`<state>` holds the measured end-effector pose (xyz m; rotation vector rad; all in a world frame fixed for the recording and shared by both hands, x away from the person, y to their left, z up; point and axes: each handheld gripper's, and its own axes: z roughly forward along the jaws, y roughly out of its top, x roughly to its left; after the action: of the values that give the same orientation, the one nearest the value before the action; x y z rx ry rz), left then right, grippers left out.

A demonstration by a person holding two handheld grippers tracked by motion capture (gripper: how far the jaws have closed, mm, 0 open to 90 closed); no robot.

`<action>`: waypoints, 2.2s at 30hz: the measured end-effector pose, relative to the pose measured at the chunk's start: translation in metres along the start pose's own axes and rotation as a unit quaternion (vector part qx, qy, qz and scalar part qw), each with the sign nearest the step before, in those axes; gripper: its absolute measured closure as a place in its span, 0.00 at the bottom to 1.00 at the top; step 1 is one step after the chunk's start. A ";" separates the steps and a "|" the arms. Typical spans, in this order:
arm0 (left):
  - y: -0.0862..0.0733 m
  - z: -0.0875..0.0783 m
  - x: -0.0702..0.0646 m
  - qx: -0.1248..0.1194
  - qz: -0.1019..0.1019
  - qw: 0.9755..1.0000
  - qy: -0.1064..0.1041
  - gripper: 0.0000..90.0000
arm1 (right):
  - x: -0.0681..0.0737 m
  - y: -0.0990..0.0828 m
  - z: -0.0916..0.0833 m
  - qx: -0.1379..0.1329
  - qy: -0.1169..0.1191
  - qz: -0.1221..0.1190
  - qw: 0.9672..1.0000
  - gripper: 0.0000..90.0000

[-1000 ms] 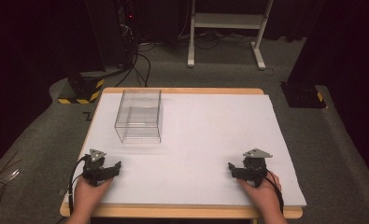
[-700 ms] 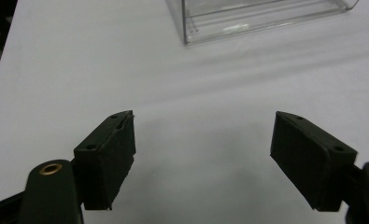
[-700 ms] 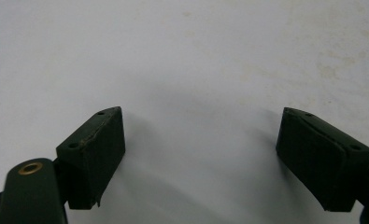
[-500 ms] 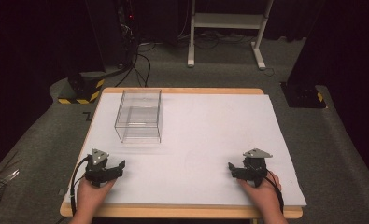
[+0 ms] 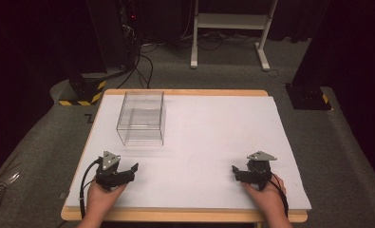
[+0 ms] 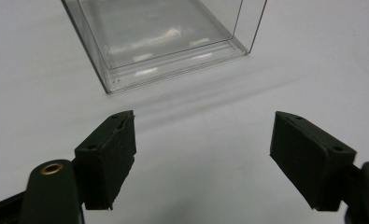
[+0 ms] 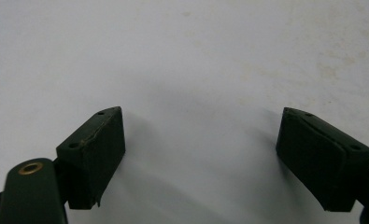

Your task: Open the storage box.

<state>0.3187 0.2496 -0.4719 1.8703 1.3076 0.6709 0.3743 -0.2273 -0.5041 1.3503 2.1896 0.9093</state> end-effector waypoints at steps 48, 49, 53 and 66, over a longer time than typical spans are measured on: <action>0.063 0.052 -0.003 -0.014 -0.021 0.999 0.040 0.19 | -0.001 0.000 0.000 0.000 0.001 0.002 1.000 0.17; 0.064 0.053 -0.003 -0.014 -0.019 0.999 0.041 0.19 | -0.001 0.000 0.000 0.000 0.002 0.003 1.000 0.17; 0.068 0.056 -0.004 -0.017 -0.019 0.998 0.054 0.18 | -0.001 0.000 0.000 0.000 0.002 0.004 1.000 0.17; 0.075 0.068 -0.004 -0.023 -0.034 0.996 0.076 0.18 | -0.001 0.000 0.000 -0.001 0.004 0.006 1.000 0.17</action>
<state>0.4109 0.2120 -0.4508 1.7585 1.4327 0.8144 0.3743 -0.2284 -0.5039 1.3616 2.1875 0.9226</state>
